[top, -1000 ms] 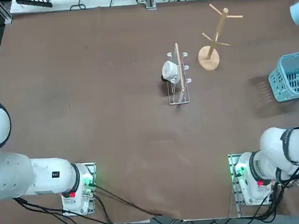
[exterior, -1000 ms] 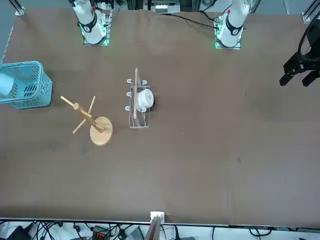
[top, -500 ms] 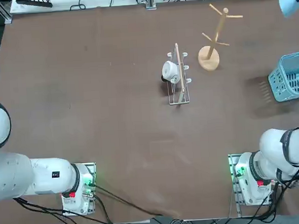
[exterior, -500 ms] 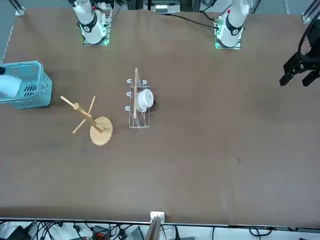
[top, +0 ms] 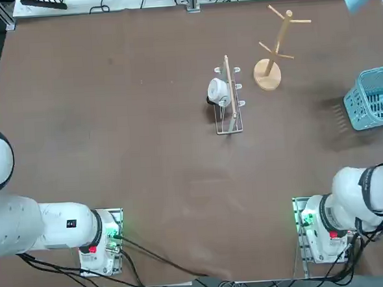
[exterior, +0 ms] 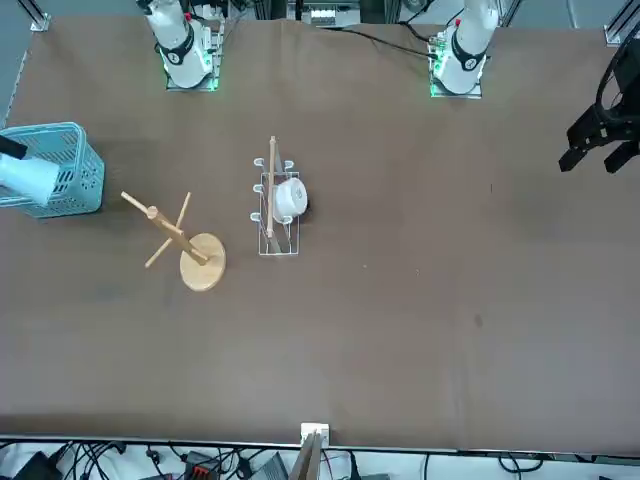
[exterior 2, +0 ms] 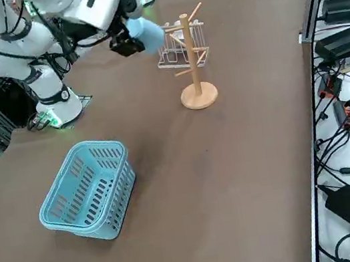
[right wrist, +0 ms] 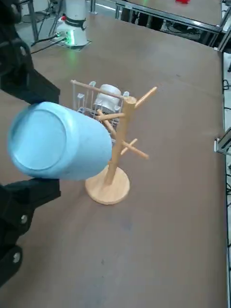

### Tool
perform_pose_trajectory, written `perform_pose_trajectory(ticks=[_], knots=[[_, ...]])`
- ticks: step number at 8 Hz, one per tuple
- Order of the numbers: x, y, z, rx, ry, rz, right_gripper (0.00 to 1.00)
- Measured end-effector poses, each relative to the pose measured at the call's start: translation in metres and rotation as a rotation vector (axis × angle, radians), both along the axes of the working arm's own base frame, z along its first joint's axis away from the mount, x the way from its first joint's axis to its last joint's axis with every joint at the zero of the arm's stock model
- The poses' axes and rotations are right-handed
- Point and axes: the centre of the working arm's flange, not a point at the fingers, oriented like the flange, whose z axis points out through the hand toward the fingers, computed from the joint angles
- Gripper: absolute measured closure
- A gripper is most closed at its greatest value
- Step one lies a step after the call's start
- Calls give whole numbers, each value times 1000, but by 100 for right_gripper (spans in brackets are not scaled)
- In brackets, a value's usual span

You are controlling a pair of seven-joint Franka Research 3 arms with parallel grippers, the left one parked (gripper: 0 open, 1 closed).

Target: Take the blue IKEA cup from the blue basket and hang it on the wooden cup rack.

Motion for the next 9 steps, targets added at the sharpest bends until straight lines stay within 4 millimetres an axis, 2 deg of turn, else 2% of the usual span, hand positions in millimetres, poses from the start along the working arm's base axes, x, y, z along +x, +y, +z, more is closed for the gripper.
perform_pose_trajectory(ticks=[2,5,7,9], knots=[[20,32,-11,-18,-6,-17,15],[34,69,-36,-23,-23,-34,15],[30,87,-44,-25,-19,-31,15],[18,94,-45,-23,-8,-29,15]])
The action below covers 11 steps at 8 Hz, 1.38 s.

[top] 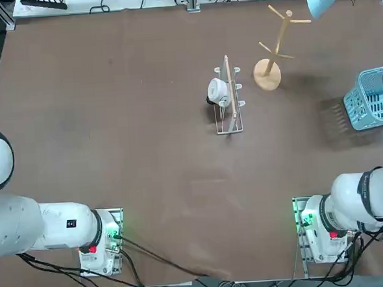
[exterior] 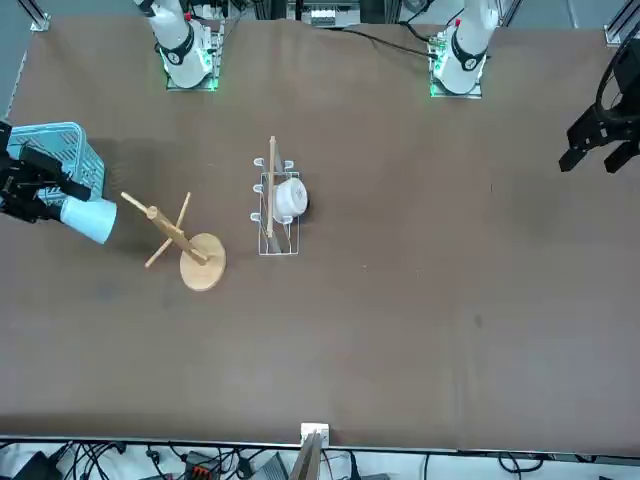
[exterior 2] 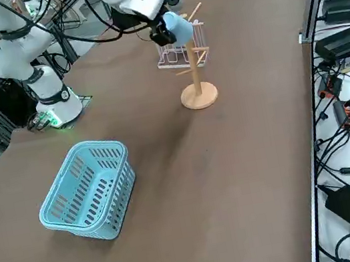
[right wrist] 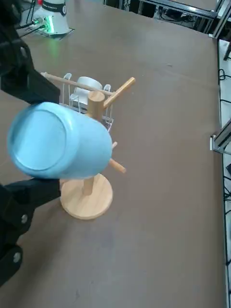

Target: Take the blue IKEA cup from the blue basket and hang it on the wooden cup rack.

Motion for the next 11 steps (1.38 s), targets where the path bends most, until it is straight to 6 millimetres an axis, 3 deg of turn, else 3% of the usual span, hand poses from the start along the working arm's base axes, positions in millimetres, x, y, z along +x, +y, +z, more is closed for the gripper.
perform_pose_trajectory(ticks=[4,11], knots=[[-24,12,7,-3,-2,3,15],[-11,54,-20,-35,-32,11,15]])
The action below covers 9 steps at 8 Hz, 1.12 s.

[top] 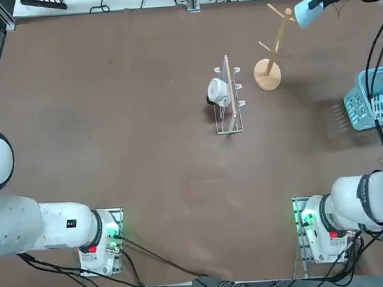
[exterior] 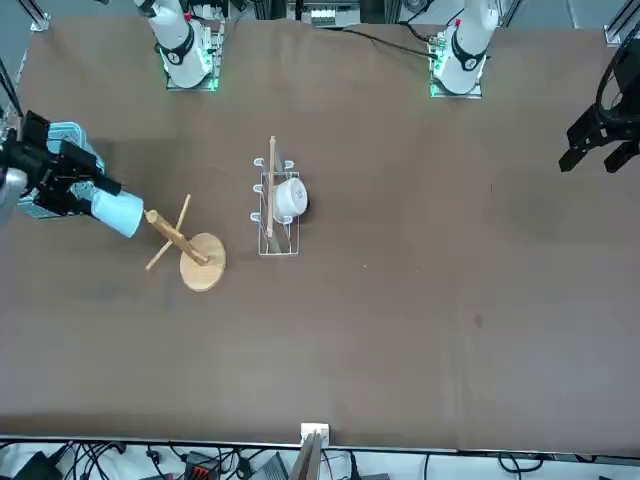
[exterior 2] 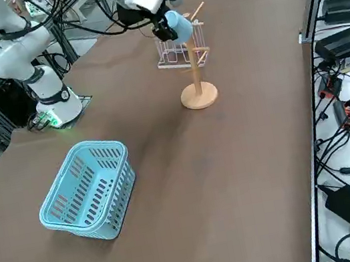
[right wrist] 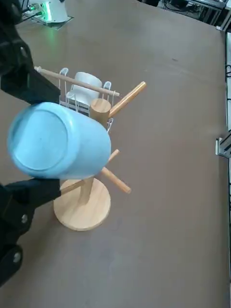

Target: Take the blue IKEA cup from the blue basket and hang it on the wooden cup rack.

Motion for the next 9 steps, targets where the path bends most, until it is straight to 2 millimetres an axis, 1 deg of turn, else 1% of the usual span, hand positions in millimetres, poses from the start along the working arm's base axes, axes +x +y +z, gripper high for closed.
perform_pose_trajectory(ticks=[5,6,7,8,9], knots=[[2,10,-4,6,3,12,15],[2,13,-4,6,3,15,12],[3,14,-4,7,0,16,5],[3,15,-5,8,0,16,1],[3,15,-5,7,-1,16,0]])
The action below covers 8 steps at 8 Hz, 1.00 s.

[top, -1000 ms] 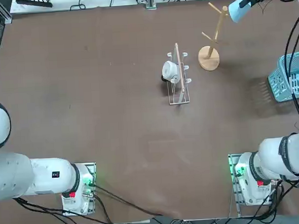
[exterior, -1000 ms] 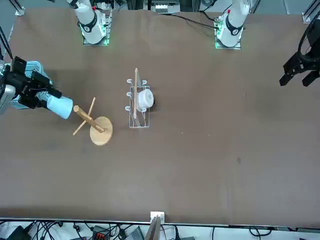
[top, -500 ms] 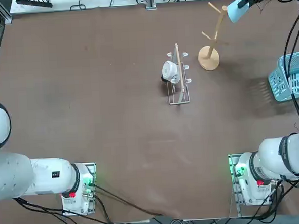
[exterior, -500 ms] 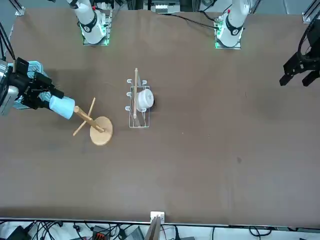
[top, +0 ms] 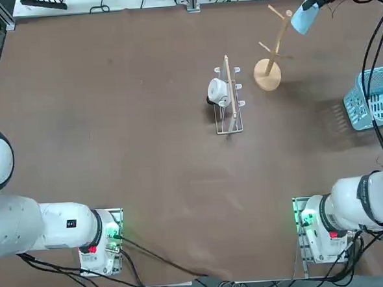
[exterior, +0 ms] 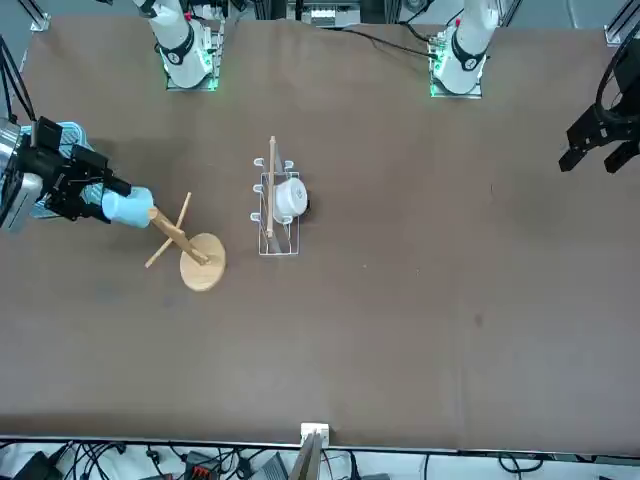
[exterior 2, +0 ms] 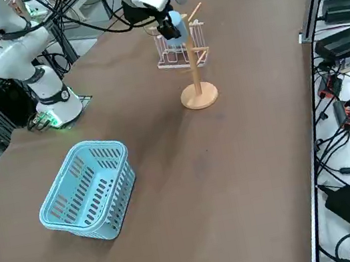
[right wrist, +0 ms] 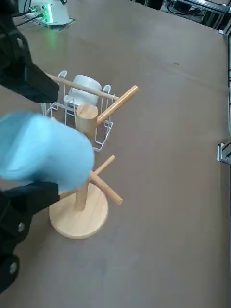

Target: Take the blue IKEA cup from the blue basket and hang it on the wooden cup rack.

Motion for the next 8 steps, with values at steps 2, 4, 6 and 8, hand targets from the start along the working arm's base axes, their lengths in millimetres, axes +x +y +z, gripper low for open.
perform_pose_trajectory(ticks=[2,4,6,8], knots=[[1,-2,5,-3,-11,-5,0],[0,-11,29,-50,-39,6,0],[-7,-16,72,-130,7,4,0],[-19,-24,114,-256,86,-50,0]])
